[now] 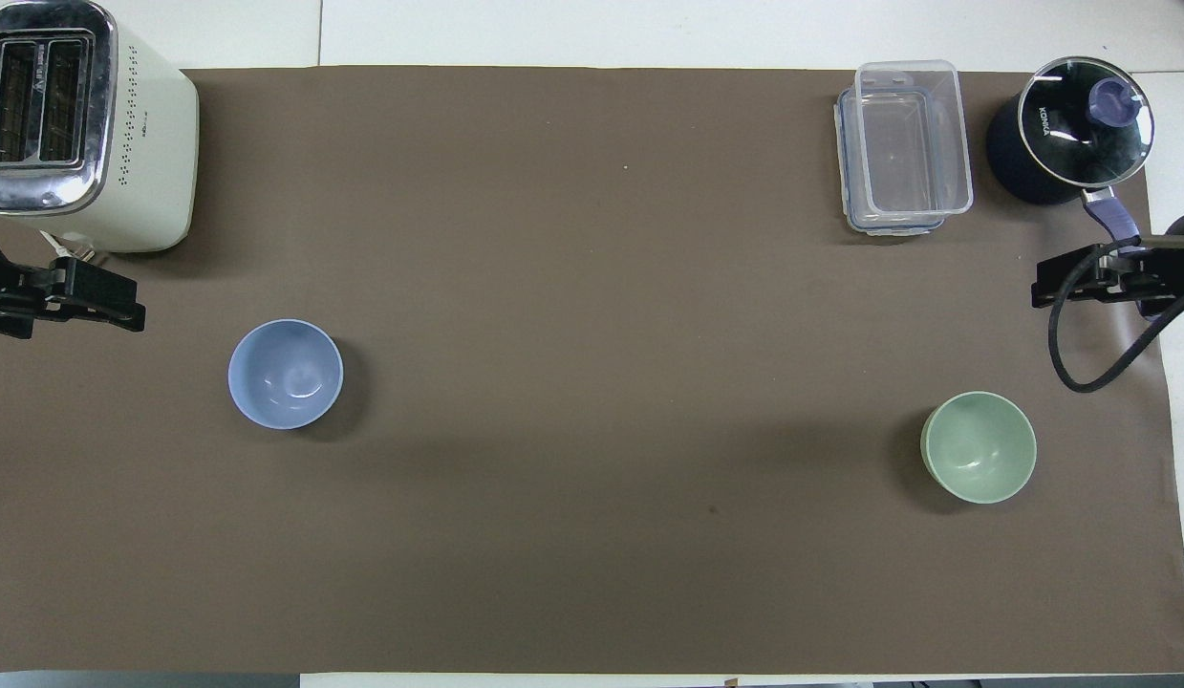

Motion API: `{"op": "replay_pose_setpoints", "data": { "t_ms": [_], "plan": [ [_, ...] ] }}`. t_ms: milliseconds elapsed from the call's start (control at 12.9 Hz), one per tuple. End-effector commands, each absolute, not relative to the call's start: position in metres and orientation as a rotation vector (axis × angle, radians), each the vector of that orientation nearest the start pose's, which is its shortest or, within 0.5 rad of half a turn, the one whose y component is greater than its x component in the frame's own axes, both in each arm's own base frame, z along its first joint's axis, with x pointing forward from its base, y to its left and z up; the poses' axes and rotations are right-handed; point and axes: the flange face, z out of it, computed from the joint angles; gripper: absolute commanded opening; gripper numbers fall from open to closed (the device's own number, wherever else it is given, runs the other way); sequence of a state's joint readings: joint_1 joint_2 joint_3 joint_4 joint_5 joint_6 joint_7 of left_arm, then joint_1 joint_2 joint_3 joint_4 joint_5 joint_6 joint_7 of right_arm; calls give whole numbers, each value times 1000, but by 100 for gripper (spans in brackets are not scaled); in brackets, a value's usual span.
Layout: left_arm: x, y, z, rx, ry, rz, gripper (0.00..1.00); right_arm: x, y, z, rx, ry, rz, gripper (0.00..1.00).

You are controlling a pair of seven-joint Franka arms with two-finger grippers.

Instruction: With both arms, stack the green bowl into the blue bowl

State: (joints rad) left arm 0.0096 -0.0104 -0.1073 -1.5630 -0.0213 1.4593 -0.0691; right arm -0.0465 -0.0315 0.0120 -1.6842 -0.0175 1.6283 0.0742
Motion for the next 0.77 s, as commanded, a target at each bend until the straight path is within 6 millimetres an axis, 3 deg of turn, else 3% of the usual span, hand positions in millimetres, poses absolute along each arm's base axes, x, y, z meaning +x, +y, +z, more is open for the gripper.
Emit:
{"op": "replay_pose_setpoints", "data": {
  "t_ms": [0, 465, 697],
  "plan": [
    [535, -60, 629, -3155, 46, 141, 100, 542, -21, 594, -3162, 148, 29, 100],
    [530, -61, 626, -3158, 58, 139, 100, 542, -21, 594, -3162, 148, 31, 100],
    [531, -62, 625, -3158, 63, 135, 100, 536, -22, 584, -3161, 147, 58, 100]
  ]
}}
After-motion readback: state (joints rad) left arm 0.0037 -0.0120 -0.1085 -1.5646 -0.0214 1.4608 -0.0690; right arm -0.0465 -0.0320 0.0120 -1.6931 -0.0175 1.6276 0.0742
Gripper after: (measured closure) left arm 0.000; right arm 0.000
